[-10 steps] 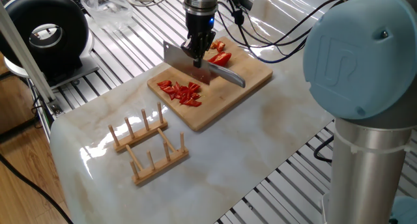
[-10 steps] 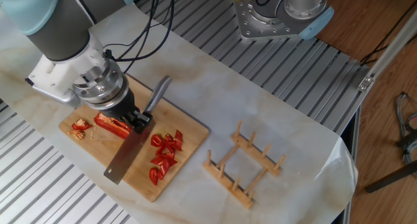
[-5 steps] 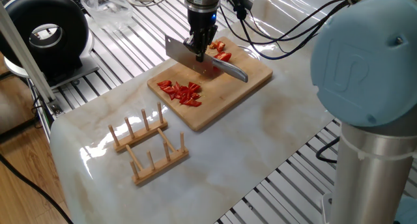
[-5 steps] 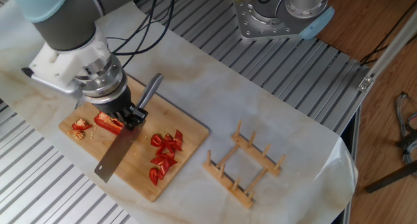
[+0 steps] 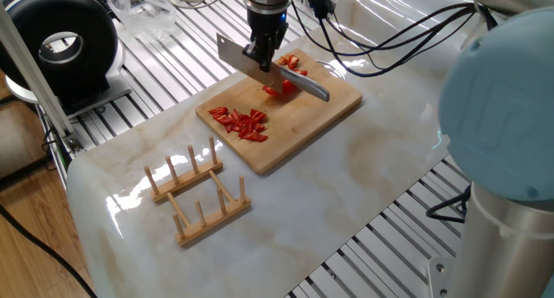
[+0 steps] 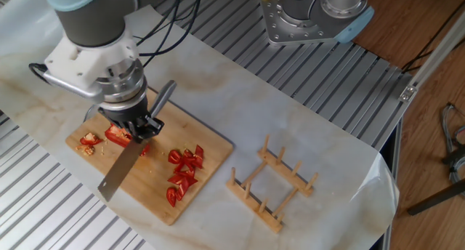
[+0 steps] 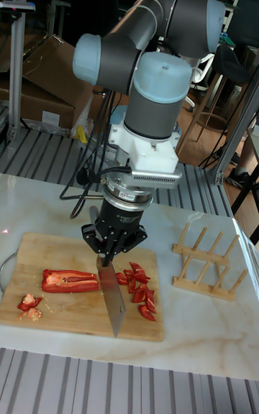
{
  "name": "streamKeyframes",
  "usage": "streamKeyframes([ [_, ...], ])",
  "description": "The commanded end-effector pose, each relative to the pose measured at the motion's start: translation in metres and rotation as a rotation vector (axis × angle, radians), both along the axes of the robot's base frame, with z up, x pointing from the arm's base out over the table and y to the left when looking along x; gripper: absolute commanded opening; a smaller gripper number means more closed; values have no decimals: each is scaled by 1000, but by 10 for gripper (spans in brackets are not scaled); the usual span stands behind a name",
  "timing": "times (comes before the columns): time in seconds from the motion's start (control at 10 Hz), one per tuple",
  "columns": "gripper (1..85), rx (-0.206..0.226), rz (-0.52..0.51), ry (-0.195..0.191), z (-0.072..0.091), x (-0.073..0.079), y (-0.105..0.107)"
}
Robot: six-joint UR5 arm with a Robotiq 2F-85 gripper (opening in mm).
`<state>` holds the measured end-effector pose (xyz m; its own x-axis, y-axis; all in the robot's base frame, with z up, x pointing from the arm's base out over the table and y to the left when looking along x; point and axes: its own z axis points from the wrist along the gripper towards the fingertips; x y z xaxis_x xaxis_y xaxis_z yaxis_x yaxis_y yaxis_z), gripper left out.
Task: Chop the chili peppers
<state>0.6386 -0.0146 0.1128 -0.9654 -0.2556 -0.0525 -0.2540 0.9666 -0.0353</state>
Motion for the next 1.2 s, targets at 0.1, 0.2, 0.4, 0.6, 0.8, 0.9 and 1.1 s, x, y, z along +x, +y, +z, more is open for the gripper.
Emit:
streamKeyframes([
  [0.1,13,-97,76,8,4,-2,-25],
  [0.2,13,-91,88,15,2,-3,-30],
  [0.4,13,-78,110,53,-1,-14,-36],
  [0.6,13,-18,124,88,-6,-26,-30],
  [0.8,13,33,134,91,-11,-27,-25],
  [0.9,13,30,143,93,-12,-26,-26],
  [1.1,13,31,151,93,-12,-26,-27],
])
